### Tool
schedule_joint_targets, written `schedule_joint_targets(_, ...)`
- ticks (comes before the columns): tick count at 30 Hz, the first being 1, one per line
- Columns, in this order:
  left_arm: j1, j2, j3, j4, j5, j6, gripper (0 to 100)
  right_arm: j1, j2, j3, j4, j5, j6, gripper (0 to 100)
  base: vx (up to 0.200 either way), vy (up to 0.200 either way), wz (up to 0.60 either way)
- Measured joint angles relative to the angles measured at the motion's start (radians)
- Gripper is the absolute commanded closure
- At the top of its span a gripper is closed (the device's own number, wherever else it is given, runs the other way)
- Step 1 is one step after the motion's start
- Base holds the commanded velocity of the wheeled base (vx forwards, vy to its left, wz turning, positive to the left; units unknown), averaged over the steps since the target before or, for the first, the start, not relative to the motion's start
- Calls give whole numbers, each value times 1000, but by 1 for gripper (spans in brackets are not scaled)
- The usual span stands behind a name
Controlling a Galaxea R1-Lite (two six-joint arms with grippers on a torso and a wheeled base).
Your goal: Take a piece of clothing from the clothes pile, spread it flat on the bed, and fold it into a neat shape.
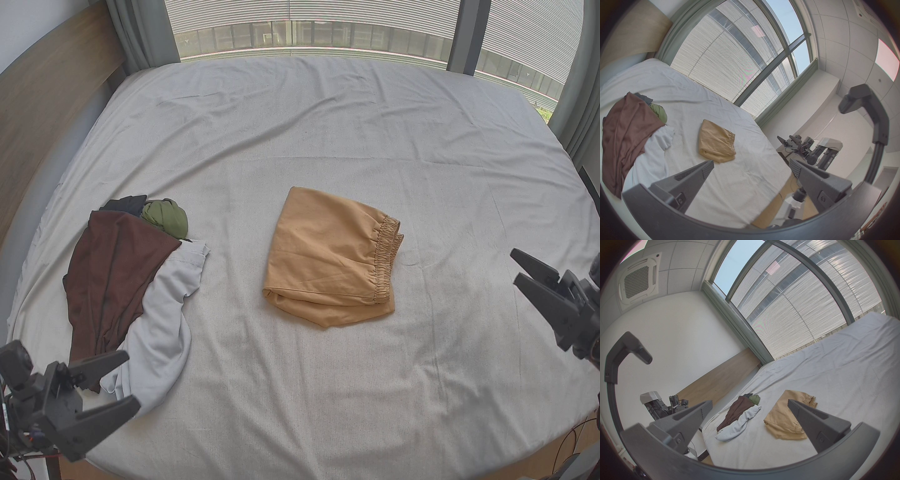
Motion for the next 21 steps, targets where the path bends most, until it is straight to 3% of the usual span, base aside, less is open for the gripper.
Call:
schedule_joint_targets(6,-7,-288,-3,251,-48,-52,0,-11,-183,61,163,-2,-36,0,0,0,0)
schedule_joint_targets(14,-4,-613,-18,546,-78,-77,0,-30,-544,92,567,-1,-58,0,0,0,0)
schedule_joint_targets(21,8,-790,-35,665,18,-41,0,-83,-882,95,963,-1,-76,0,0,0,0)
